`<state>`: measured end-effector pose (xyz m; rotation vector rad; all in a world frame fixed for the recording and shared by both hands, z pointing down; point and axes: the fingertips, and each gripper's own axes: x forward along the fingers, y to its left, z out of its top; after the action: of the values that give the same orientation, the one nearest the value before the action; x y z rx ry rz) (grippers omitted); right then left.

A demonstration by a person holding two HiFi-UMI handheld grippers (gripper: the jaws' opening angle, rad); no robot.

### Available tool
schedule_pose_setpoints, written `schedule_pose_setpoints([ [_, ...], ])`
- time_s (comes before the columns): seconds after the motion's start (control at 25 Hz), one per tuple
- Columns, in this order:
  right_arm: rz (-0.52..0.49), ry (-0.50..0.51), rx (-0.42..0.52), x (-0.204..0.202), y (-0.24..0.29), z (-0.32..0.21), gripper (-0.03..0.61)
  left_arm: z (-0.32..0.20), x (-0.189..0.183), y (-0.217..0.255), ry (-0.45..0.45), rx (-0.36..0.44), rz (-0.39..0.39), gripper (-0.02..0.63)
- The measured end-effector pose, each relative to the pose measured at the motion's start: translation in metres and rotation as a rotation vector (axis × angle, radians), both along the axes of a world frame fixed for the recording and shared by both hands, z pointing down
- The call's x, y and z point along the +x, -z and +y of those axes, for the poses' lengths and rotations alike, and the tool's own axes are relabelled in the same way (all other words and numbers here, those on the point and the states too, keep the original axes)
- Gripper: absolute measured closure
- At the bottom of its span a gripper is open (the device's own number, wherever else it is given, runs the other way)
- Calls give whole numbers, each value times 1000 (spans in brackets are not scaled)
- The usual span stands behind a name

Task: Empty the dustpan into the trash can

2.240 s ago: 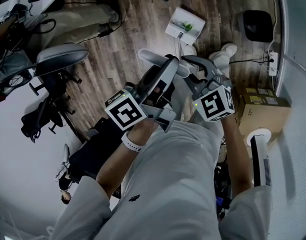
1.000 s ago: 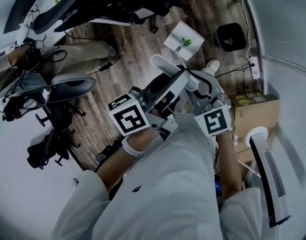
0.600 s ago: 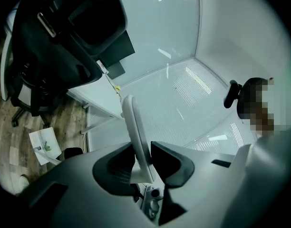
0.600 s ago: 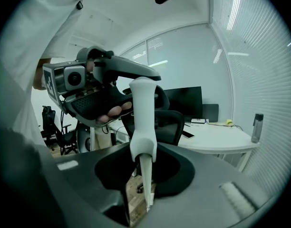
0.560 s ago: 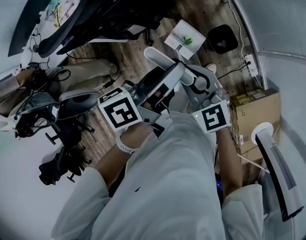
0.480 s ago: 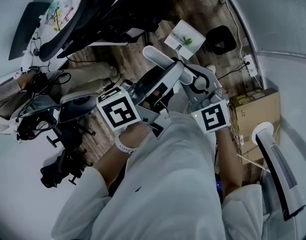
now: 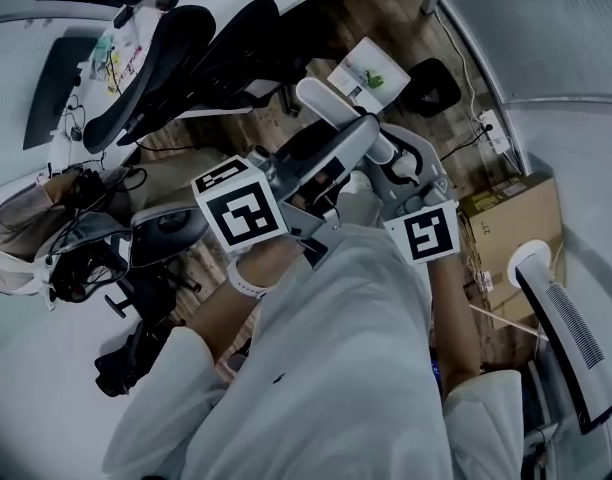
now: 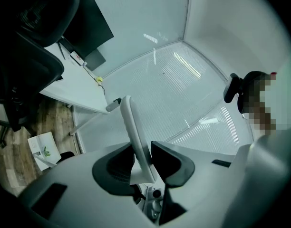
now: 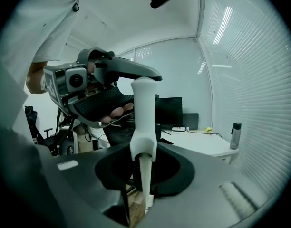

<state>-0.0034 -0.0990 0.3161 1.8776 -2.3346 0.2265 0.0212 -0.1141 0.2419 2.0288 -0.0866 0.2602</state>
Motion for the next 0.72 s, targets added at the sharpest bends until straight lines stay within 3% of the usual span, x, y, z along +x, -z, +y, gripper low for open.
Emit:
schedule_pose_setpoints([
  [0.4, -50, -150, 31, 36, -6, 21, 483, 30, 42, -4, -209, 84, -49, 494],
  [0.72, -69, -191, 25, 55, -15, 39, 477, 55, 65, -15, -357, 127, -102, 489],
])
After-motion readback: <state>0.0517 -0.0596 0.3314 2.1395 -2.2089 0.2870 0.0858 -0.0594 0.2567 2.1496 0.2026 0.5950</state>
